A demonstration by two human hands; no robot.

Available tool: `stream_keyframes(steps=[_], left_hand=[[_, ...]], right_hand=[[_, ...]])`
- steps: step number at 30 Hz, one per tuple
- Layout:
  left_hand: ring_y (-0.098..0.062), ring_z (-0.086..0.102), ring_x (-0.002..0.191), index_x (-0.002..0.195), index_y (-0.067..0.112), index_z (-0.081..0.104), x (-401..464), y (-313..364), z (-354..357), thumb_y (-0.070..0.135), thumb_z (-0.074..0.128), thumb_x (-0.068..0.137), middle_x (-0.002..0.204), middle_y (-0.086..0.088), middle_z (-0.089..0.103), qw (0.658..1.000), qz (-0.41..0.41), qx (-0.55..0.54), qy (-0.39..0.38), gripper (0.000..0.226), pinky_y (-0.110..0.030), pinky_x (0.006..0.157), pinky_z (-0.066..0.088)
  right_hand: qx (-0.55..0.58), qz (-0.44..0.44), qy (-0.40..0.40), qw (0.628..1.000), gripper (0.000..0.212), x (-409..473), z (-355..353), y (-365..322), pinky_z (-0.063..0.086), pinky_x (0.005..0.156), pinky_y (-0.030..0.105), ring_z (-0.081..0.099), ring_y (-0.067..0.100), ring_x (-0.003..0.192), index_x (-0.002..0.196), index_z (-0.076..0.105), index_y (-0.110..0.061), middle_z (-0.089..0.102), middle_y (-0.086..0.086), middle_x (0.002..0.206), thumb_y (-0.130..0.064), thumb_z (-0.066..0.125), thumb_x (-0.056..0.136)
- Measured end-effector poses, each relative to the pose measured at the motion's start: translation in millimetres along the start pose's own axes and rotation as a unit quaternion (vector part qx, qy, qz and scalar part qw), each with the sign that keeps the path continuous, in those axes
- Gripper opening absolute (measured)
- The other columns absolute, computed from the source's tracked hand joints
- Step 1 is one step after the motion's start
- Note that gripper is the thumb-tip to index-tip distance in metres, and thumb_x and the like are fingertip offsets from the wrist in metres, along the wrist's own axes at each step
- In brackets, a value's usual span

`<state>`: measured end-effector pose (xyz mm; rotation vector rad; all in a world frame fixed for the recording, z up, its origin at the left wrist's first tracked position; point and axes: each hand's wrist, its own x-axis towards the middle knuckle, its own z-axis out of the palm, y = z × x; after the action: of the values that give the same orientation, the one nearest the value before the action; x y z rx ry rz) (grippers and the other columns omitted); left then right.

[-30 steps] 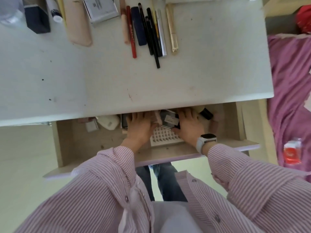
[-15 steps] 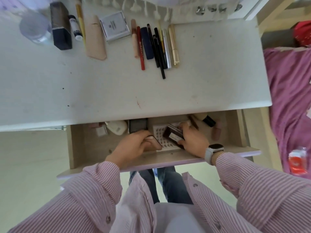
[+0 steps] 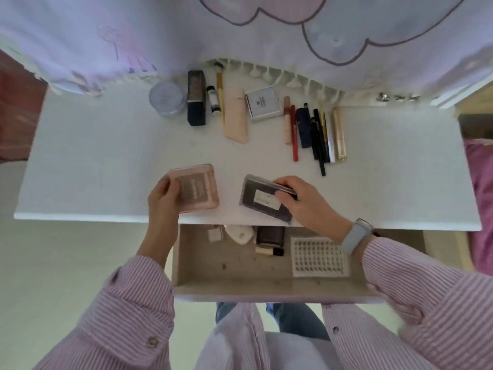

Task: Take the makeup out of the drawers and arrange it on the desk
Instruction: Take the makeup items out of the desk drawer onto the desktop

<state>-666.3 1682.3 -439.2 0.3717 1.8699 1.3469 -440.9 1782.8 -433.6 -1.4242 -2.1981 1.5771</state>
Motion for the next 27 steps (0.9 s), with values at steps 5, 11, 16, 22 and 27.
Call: stream_keyframes(steps=[5, 11, 16, 22, 27], left_hand=[[-0.009, 0.058, 0.079, 0.105, 0.008, 0.061, 76.6, 13.2, -43.6, 0.005, 0.037, 0.096, 0.087, 0.002, 0.062, 0.998, -0.023, -0.001, 0.06, 0.026, -0.023, 0.073, 0.049], [-0.023, 0.059, 0.101, 0.122, 0.009, 0.055, 160.8, 27.4, -87.6, 0.012, 0.041, 0.094, 0.109, -0.007, 0.063, 0.983, 0.026, 0.149, 0.103, 0.032, -0.035, 0.09, 0.048], [-0.024, 0.047, 0.12, 0.139, 0.006, 0.036, 208.9, 48.5, -107.5, 0.011, 0.044, 0.095, 0.136, -0.013, 0.044, 0.963, 0.072, 0.232, 0.117, 0.045, -0.031, 0.103, 0.037], [-0.035, 0.023, 0.135, 0.138, -0.001, 0.034, 230.0, 46.9, -110.8, 0.005, 0.046, 0.091, 0.146, -0.022, 0.024, 0.922, 0.134, 0.359, 0.048, 0.049, -0.041, 0.113, 0.019], [-0.045, 0.009, 0.136, 0.14, -0.001, 0.028, 237.9, 41.5, -112.6, 0.011, 0.044, 0.093, 0.148, -0.025, 0.015, 0.88, 0.154, 0.448, -0.007, 0.052, -0.052, 0.11, 0.014]], right_hand=[[0.107, 0.076, 0.048, 0.99, 0.028, 73.0, 61.9, -56.1, 0.042, 0.078, 0.027, 0.052, 0.017, 0.097, 0.122, 0.046, -0.006, 0.056, 0.011, 0.119, -0.014, 0.04, 0.096], [0.116, 0.114, 0.066, 0.984, 0.029, 137.1, 130.6, -124.3, 0.048, 0.093, 0.042, 0.056, 0.027, 0.106, 0.12, 0.049, -0.006, 0.057, 0.013, 0.119, -0.013, 0.048, 0.092], [0.044, 0.084, 0.101, 0.99, 0.033, 177.0, 158.7, -162.1, 0.047, 0.091, 0.042, 0.056, 0.029, 0.104, 0.123, 0.043, -0.007, 0.059, 0.014, 0.115, -0.015, 0.049, 0.091], [-0.052, 0.036, 0.147, 0.987, 0.024, 217.3, 169.5, -187.3, 0.046, 0.08, 0.034, 0.054, 0.029, 0.101, 0.117, 0.042, -0.008, 0.053, 0.014, 0.117, -0.015, 0.045, 0.093], [-0.102, -0.037, 0.16, 0.981, 0.034, 223.9, 170.8, -182.7, 0.042, 0.088, 0.033, 0.048, 0.029, 0.109, 0.126, 0.044, -0.003, 0.045, 0.016, 0.124, -0.005, 0.042, 0.092]])
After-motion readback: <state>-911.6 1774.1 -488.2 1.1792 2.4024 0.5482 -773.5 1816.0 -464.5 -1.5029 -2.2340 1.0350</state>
